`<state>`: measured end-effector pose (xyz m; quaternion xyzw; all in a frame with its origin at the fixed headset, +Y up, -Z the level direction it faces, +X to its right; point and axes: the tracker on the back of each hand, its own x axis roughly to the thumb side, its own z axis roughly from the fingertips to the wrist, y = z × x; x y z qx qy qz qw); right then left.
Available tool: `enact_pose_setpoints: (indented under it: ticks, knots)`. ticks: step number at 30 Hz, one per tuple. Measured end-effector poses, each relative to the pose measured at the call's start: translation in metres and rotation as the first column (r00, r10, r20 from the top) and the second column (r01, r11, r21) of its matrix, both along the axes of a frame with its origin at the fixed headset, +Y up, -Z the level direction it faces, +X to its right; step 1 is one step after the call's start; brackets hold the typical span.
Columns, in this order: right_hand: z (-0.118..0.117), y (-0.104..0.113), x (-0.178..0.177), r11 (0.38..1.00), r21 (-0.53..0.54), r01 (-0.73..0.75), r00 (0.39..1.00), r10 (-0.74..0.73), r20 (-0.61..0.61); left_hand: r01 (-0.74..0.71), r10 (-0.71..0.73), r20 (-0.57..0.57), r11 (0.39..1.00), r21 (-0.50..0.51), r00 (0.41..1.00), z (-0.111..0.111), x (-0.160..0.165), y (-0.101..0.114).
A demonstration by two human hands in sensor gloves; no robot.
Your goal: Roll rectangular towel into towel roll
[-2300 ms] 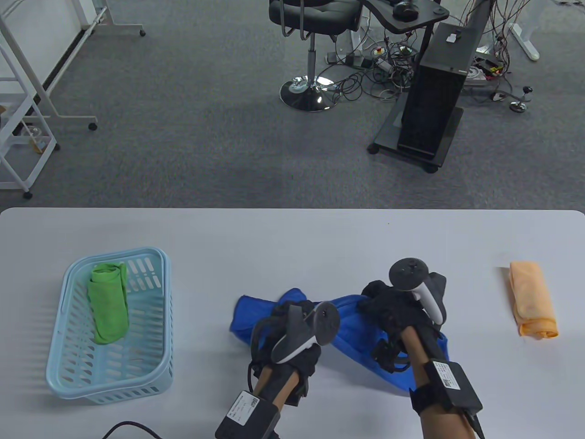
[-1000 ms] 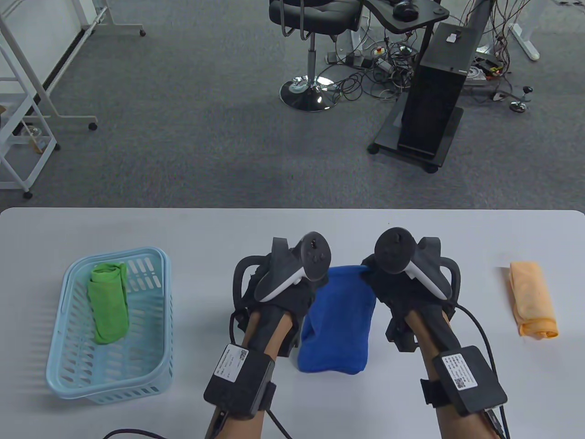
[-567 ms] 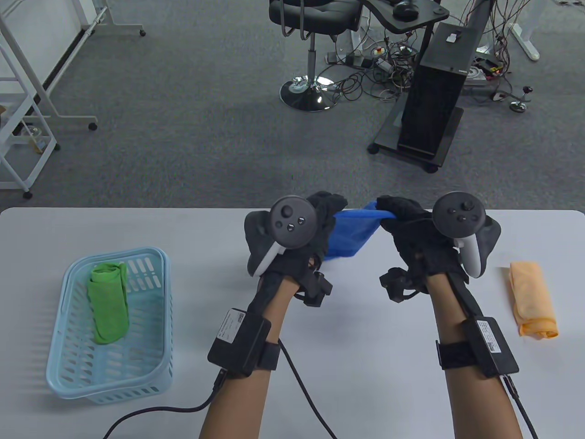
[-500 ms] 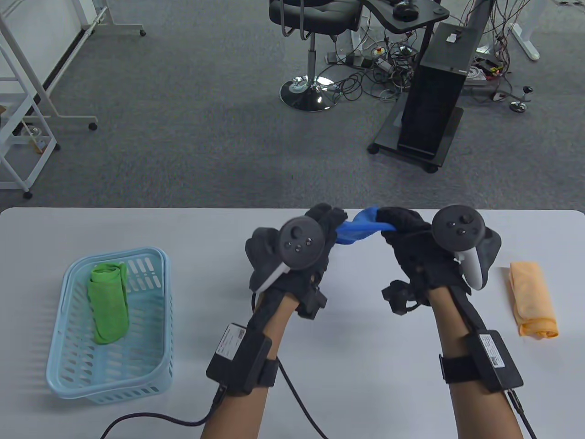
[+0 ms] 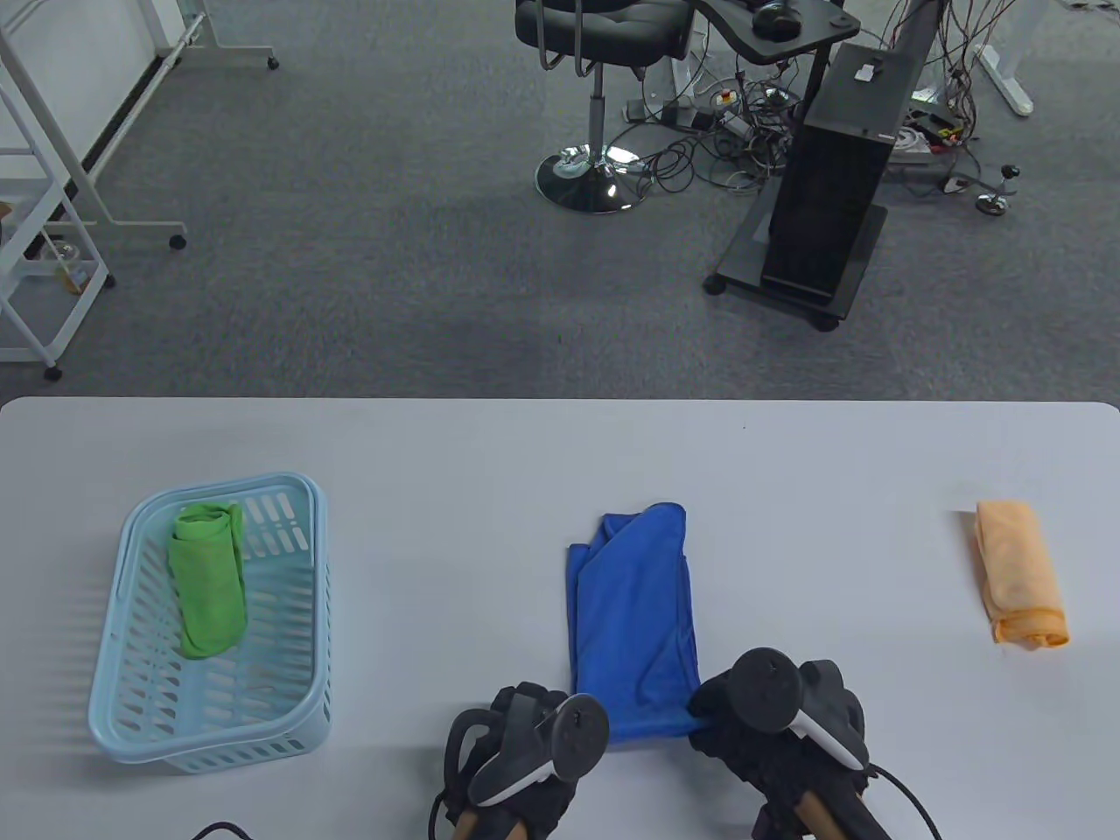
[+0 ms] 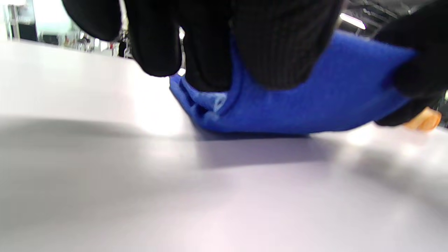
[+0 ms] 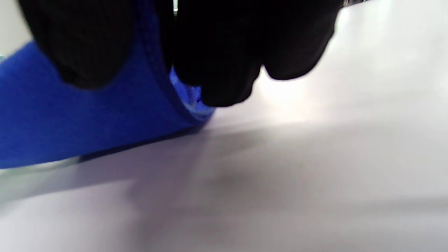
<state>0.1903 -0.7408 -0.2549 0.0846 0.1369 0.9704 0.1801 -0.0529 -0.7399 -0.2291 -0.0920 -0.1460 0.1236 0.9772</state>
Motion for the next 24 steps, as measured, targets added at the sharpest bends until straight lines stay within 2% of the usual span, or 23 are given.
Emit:
enact_pose_setpoints:
  ticks: [3, 6, 8, 11, 13, 14, 16, 19, 24]
  knots:
    - [0.006, -0.004, 0.006, 1.000, 0.010, -0.002, 1.000, 0.002, -0.014, -0.114, 0.114, -0.008, 0.991, 0.064, 0.993, 0.002, -0.004, 0.003]
    - [0.010, -0.003, 0.013, 0.991, -0.117, -0.061, 0.997, 0.056, -0.045, -0.119, 0.120, -0.012, 0.989, 0.086, 0.993, 0.002, -0.008, 0.003]
    - [0.010, 0.005, 0.018, 0.996, -0.062, -0.057, 0.998, 0.055, -0.030, -0.125, 0.126, -0.007, 0.989, 0.074, 0.992, 0.001, -0.009, 0.003]
    - [0.011, 0.014, 0.021, 0.999, 0.008, 0.053, 0.999, -0.053, 0.002, -0.123, 0.125, -0.017, 0.990, 0.069, 0.992, -0.001, -0.009, 0.001]
    - [0.012, 0.010, 0.017, 0.995, 0.000, 0.099, 0.995, -0.099, -0.029, -0.131, 0.132, -0.027, 0.990, 0.060, 0.991, -0.001, -0.008, -0.001]
    - [0.013, 0.005, 0.011, 0.995, -0.038, 0.091, 0.994, -0.093, -0.056, -0.136, 0.137, -0.029, 0.989, 0.057, 0.990, -0.002, -0.008, -0.001]
    - [0.014, -0.004, -0.001, 0.998, -0.061, -0.004, 0.995, -0.002, -0.101, -0.143, 0.145, -0.046, 0.989, 0.040, 0.988, -0.003, -0.009, -0.003]
    - [0.010, -0.012, -0.009, 1.000, 0.003, -0.027, 0.996, 0.027, -0.082, -0.133, 0.133, -0.066, 0.991, 0.003, 0.989, -0.003, -0.014, -0.005]
    - [0.010, -0.017, -0.007, 0.996, -0.086, 0.000, 0.995, -0.008, -0.095, -0.123, 0.119, -0.100, 0.992, -0.030, 0.988, 0.001, -0.018, -0.006]
